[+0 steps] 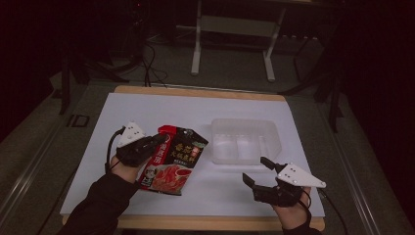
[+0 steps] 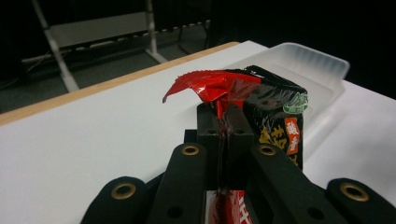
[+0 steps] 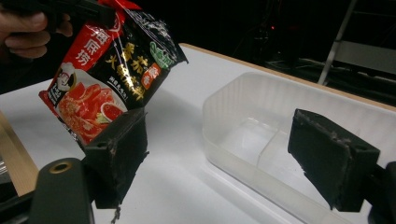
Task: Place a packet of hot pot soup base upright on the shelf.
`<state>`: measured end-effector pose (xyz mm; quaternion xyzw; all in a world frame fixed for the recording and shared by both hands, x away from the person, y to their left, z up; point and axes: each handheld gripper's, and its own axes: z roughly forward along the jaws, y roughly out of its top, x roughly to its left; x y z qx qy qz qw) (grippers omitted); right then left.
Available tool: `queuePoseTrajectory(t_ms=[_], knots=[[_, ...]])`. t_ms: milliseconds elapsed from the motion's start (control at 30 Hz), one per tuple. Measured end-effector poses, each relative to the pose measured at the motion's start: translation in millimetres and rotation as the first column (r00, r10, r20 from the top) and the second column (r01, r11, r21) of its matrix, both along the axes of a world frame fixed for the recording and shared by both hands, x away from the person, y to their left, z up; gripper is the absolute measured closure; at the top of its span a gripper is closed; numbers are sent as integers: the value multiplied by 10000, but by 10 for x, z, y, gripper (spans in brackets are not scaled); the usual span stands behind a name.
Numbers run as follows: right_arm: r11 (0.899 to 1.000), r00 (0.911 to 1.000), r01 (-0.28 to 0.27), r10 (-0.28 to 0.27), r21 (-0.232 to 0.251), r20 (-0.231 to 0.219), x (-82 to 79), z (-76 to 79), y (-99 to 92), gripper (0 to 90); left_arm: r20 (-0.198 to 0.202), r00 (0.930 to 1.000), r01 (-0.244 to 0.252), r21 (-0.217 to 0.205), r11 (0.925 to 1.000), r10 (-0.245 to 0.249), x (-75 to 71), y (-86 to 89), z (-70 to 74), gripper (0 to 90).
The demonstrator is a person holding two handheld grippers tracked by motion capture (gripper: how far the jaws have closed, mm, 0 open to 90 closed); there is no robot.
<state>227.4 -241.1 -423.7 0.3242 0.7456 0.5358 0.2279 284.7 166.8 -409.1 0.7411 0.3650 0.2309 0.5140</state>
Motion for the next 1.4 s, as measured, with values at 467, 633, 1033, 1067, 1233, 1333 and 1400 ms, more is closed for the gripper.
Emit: queuePoseTrajectory(t_ms=[467,633,1033,1067,1233,1333,1400], knots=[[9995,9994,-282,278,159,219,41,170,45,209,667,9964,600,-1104,9921,-528,-101,94,227,882],[9981,9975,-559,547,246,449,83,309,102,229,883,9921,1025,-1631,9813,-890,-104,99,320,882],[9886,9844,-1452,1403,398,1062,148,566,383,252,1143,9792,1921,-2558,9475,-1677,-93,19,363,882],[9881,9835,-1477,1421,437,1121,149,574,407,253,1207,9773,2009,-2649,9431,-1743,-96,14,362,882],[9816,9817,-1726,1647,811,954,198,605,500,252,1478,9652,2529,-3192,9133,-2157,-127,-21,372,883],[9774,9802,-1876,1800,970,824,221,624,546,254,1625,9585,2758,-3198,9065,-2344,-151,-62,384,883],[9756,9780,-1967,1881,981,901,226,645,586,280,1718,9546,2884,-3270,8999,-2434,-163,-86,378,882]])
